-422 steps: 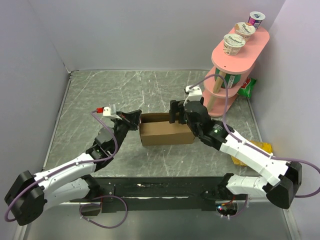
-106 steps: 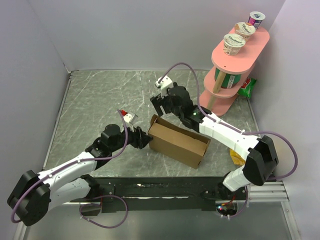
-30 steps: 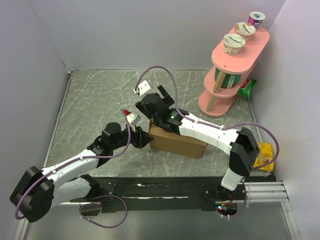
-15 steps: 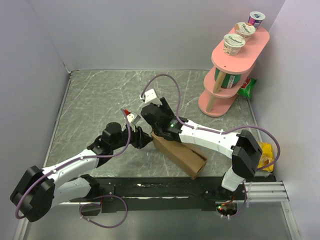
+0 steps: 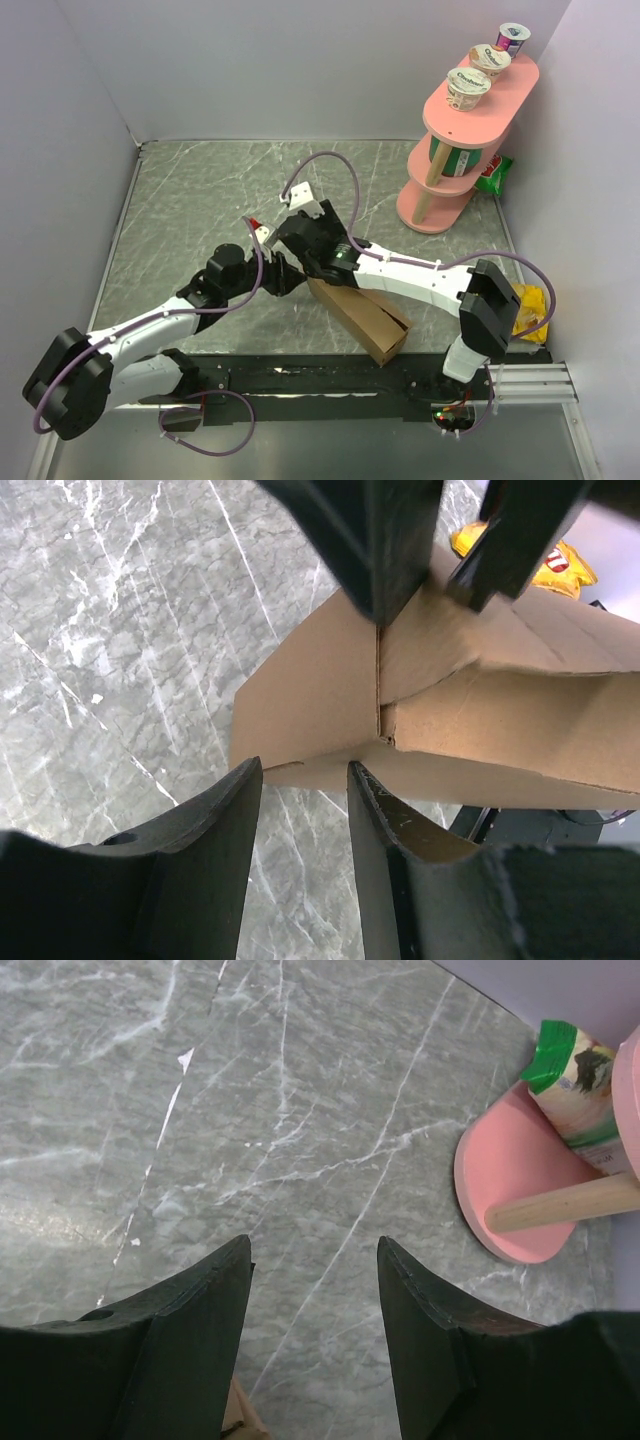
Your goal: Fold the paper box
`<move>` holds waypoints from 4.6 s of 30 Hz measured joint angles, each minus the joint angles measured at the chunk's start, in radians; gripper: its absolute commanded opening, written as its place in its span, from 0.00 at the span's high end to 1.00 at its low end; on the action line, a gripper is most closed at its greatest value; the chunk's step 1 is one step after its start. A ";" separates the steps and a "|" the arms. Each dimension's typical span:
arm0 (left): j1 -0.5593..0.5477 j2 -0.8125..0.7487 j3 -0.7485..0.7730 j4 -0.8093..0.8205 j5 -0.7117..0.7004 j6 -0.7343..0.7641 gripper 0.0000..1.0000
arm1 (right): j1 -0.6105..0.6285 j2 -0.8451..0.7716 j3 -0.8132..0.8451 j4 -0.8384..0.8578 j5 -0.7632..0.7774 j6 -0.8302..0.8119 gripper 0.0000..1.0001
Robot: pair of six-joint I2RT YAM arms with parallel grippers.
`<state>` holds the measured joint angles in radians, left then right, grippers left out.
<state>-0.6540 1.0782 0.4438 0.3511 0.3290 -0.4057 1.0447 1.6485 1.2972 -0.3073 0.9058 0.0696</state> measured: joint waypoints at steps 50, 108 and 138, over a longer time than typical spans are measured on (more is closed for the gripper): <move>0.016 -0.209 0.105 -0.210 -0.029 -0.018 0.24 | -0.141 -0.270 0.015 -0.237 -0.371 0.117 0.00; -0.565 0.087 -0.155 0.340 -0.229 -0.473 0.25 | 0.043 -1.153 -0.456 -0.658 -0.809 0.526 0.20; -0.636 0.241 -0.018 0.458 -0.438 -0.497 0.24 | 0.127 -0.939 -0.444 -0.610 -0.473 0.645 0.18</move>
<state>-1.2903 1.3190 0.4259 0.8089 -0.1089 -0.9024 1.1713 0.7094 0.8528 -0.9176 0.4324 0.7151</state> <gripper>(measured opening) 0.769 0.818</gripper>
